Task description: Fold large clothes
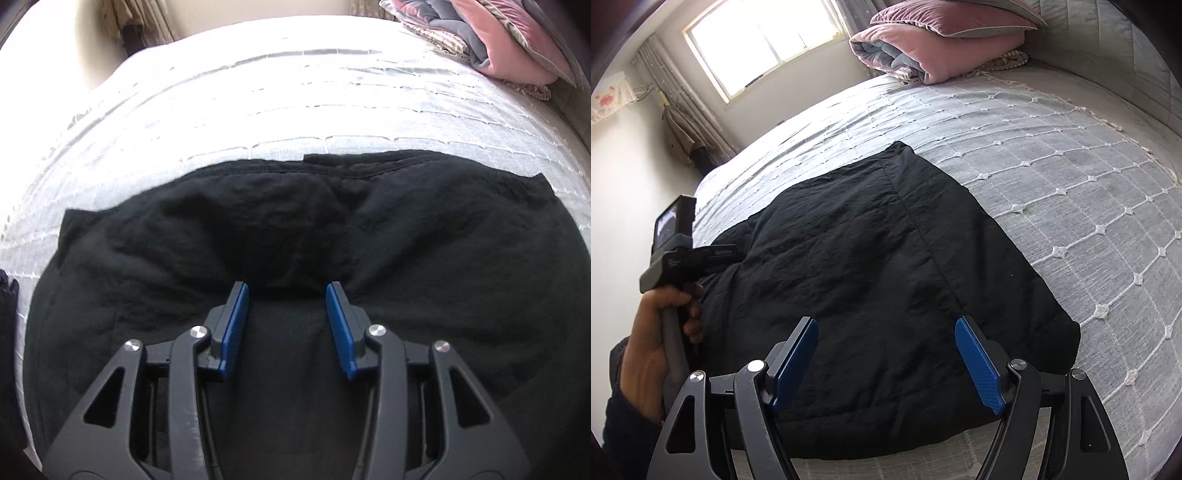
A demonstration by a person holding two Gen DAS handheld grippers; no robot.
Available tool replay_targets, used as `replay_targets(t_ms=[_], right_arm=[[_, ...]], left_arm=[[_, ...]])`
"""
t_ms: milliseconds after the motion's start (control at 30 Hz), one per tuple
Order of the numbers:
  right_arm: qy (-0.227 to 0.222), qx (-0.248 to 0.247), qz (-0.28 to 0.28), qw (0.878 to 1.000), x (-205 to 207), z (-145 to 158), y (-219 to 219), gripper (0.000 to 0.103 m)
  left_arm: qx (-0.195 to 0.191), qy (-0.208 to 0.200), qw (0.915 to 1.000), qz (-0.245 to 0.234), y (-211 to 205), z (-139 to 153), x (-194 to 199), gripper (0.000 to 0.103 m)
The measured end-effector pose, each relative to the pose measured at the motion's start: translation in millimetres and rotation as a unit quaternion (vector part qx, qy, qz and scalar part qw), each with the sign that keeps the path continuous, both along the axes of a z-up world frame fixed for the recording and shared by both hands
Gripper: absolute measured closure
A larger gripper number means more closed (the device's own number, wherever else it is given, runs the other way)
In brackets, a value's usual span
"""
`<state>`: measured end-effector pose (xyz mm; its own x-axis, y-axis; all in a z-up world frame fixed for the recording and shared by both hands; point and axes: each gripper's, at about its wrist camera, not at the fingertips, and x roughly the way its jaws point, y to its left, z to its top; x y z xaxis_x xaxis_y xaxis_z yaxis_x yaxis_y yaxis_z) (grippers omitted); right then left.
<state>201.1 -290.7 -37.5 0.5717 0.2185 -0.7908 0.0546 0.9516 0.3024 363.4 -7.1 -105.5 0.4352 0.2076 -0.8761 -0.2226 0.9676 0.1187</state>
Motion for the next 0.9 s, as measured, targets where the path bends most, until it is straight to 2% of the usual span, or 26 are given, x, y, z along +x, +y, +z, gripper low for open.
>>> replay_targets(t_ms=[100,233,333,533,633,700,800,900], right_arm=[[0.004,0.001,-0.004,1.000,0,-2,-3,0.025],[0.002,0.004,-0.003,1.000,0,-1,-4,0.025],[0.001,0.005,-0.008,1.000,-1,0,-8,0.025],[0.002,0.023,-0.044,0.999,-5,-2,-30,0.025],[-0.003,0.053,-0.070,0.996,-8,-1,-47,0.025],[0.001,0.081,-0.104,0.991,-12,-3,-63,0.025],[0.017,0.124,-0.163,0.979,-19,-12,-86,0.025],[0.018,0.168,-0.223,0.960,-31,-17,-99,0.025]], left_arm=[[0.014,-0.002,0.9999,-0.006,-5,0,-3,0.057],[-0.009,-0.006,0.9999,0.001,5,6,-10,0.057],[-0.009,-0.008,0.9999,0.002,9,20,-28,0.057],[-0.048,-0.036,0.9982,-0.003,10,43,-123,0.057],[-0.065,-0.021,0.9975,-0.017,4,50,-155,0.057],[-0.080,-0.043,0.9958,-0.014,6,60,-186,0.055],[-0.104,-0.046,0.9932,-0.023,5,60,-211,0.053],[-0.122,-0.048,0.9912,-0.011,8,51,-223,0.053]])
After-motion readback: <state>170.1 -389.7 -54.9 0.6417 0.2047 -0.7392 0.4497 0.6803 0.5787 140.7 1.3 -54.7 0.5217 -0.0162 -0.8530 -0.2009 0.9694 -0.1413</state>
